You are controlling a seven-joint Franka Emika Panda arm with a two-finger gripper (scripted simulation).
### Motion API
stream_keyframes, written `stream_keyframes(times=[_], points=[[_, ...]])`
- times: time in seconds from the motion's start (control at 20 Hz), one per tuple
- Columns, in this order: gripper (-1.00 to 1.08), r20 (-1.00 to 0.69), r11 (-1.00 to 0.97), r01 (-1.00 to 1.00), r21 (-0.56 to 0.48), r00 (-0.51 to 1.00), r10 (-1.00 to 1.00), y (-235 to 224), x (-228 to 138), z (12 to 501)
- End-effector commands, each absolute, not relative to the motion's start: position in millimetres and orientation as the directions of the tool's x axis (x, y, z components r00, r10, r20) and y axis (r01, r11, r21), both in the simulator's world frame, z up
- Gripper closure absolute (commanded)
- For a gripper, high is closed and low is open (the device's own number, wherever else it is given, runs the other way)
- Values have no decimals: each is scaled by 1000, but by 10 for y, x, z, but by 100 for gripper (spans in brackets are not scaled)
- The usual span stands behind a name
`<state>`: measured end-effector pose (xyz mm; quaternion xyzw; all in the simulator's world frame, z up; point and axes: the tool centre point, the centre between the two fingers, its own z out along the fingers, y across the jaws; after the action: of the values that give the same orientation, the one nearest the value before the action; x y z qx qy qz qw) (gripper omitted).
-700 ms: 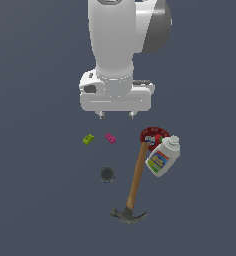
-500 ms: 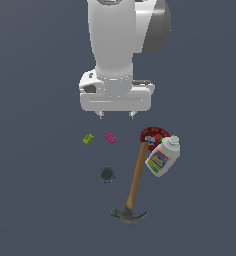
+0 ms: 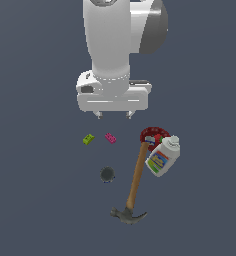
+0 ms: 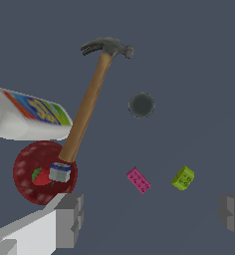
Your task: Pick up a designated object from a clutter of objects.
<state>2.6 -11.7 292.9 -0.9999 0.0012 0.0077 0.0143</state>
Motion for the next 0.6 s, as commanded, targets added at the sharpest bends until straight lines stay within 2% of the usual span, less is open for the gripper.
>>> stream_keyframes(times=[0.0, 0.55], points=[[-92, -15, -1000, -3, -29, 1000, -2, -116, 26, 2928], [-92, -15, -996, -80, -35, 997, -79, -318, 9, 2588]])
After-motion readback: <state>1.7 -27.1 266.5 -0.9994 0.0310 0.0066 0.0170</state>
